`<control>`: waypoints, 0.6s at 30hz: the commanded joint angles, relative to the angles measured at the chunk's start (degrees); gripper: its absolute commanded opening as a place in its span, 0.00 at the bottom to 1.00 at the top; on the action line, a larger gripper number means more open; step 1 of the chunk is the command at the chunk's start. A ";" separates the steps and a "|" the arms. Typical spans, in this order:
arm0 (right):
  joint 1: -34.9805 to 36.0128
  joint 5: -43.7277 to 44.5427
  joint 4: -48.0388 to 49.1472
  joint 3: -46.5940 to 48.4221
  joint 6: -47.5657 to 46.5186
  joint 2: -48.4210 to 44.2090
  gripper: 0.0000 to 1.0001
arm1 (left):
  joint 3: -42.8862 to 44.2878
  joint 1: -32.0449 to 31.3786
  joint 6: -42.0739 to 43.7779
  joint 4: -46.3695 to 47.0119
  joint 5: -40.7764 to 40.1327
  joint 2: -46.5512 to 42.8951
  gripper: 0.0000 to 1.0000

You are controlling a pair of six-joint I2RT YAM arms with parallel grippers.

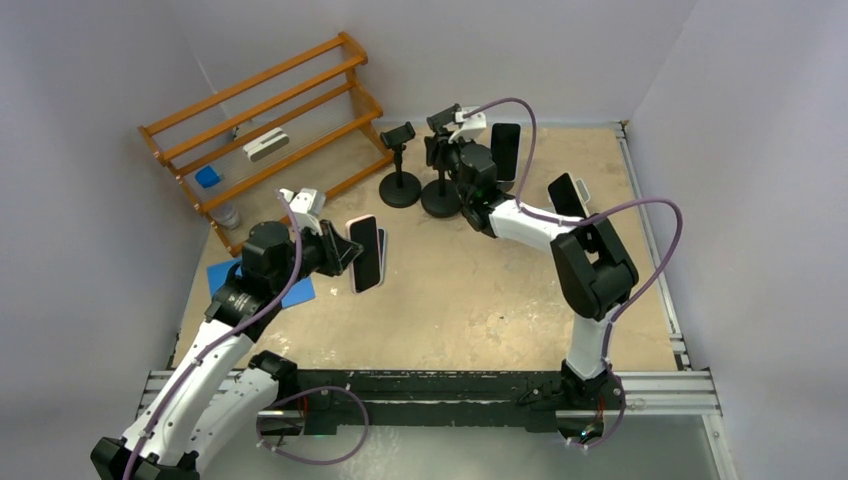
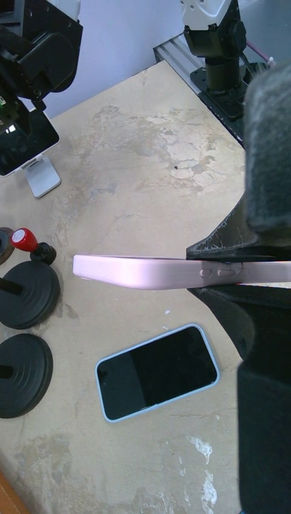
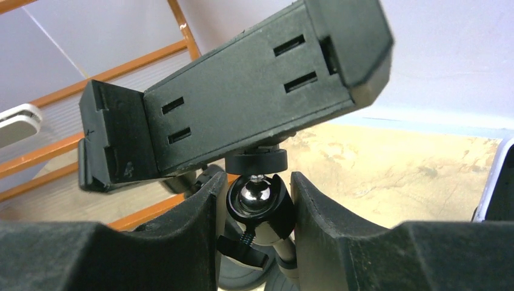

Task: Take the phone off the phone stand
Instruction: Place the phone stand at the center of the board.

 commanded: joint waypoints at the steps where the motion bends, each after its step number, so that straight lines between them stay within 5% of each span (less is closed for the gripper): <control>1: -1.09 -1.71 8.89 6.06 0.38 -0.79 0.00 | 1.01 0.07 0.75 5.75 0.37 -0.12 0.00; 15: -2.10 -3.50 7.02 8.17 0.69 3.85 0.01 | 1.10 0.33 0.75 5.67 0.50 0.52 0.00; 18: -2.09 -3.67 6.72 7.14 1.20 3.15 0.26 | 1.10 0.33 0.75 5.67 0.63 0.47 0.00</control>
